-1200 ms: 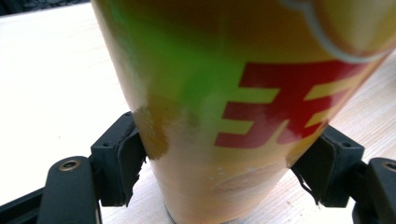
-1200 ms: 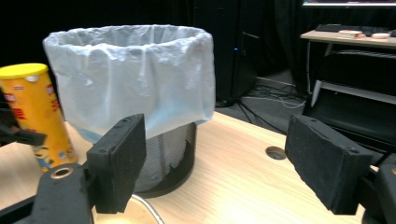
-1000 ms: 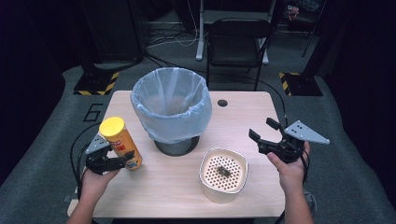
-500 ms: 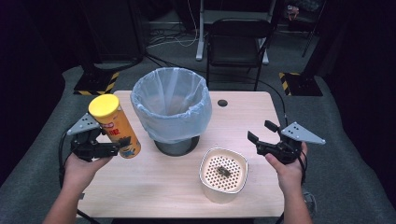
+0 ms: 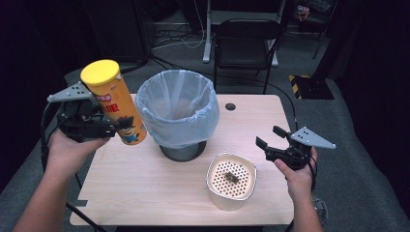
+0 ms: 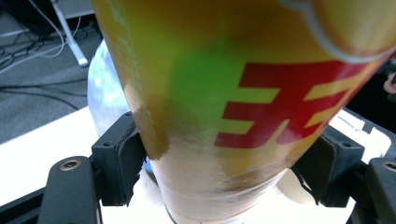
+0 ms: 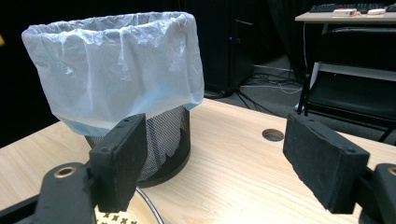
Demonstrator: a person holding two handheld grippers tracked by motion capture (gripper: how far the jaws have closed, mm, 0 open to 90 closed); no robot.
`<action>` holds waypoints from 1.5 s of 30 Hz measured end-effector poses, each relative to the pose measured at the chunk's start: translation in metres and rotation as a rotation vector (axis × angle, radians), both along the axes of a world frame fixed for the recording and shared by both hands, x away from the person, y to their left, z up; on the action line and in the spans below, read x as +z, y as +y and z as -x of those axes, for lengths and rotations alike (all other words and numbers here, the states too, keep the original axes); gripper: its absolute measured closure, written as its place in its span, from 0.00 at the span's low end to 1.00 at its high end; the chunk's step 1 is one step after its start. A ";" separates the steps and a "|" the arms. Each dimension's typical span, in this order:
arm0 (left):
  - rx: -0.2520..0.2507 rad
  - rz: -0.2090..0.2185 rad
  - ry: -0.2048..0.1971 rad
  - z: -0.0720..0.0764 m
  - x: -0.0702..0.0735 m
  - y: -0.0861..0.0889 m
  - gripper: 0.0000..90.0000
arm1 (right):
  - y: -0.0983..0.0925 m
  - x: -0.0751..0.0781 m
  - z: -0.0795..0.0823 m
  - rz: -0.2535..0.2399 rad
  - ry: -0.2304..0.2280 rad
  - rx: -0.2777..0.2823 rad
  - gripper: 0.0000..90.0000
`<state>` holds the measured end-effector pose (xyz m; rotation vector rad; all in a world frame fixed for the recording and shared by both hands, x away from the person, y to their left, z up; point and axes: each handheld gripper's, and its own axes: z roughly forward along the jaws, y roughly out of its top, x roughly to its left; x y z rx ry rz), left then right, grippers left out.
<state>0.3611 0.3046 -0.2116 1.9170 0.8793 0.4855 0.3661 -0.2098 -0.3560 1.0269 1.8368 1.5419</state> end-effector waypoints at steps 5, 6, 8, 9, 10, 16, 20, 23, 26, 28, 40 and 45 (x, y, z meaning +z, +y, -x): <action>-0.011 -0.005 -0.026 -0.008 0.018 -0.010 0.27 | 0.000 -0.001 0.000 -0.004 -0.001 0.000 0.24; -0.013 -0.007 -0.031 -0.010 0.020 -0.012 0.27 | 0.000 -0.001 -0.001 -0.004 0.000 0.002 0.24; -0.020 -0.004 -0.027 -0.016 0.023 -0.016 0.27 | 0.000 -0.001 -0.001 -0.005 0.003 0.000 0.24; -0.020 -0.007 -0.024 -0.020 0.023 -0.018 0.27 | 0.000 -0.002 -0.001 -0.009 0.006 -0.002 0.24; -0.019 -0.009 -0.019 -0.023 0.023 -0.020 0.27 | 0.000 -0.002 -0.002 -0.008 0.005 0.001 0.24; -0.018 -0.016 0.003 -0.043 0.016 -0.035 0.27 | 0.001 -0.005 -0.004 -0.005 0.012 -0.004 0.25; -0.011 -0.002 0.008 -0.055 0.009 -0.040 0.27 | 0.000 -0.007 -0.005 -0.014 0.019 -0.013 0.25; -0.002 0.009 0.007 -0.064 0.006 -0.042 0.27 | 0.000 -0.008 -0.005 -0.016 0.024 -0.016 0.25; 0.002 0.022 0.008 -0.073 0.006 -0.046 0.27 | 0.001 -0.009 -0.006 -0.014 0.023 -0.010 0.25; 0.009 0.016 0.000 -0.079 0.006 -0.051 0.27 | 0.002 -0.010 -0.007 -0.013 0.028 -0.011 0.26; -0.005 0.017 0.010 -0.108 -0.011 -0.082 0.27 | 0.007 -0.018 -0.011 0.006 0.051 0.007 0.26; 0.009 -0.014 0.017 -0.122 -0.028 -0.097 0.27 | 0.009 -0.020 -0.012 0.013 0.059 0.010 0.26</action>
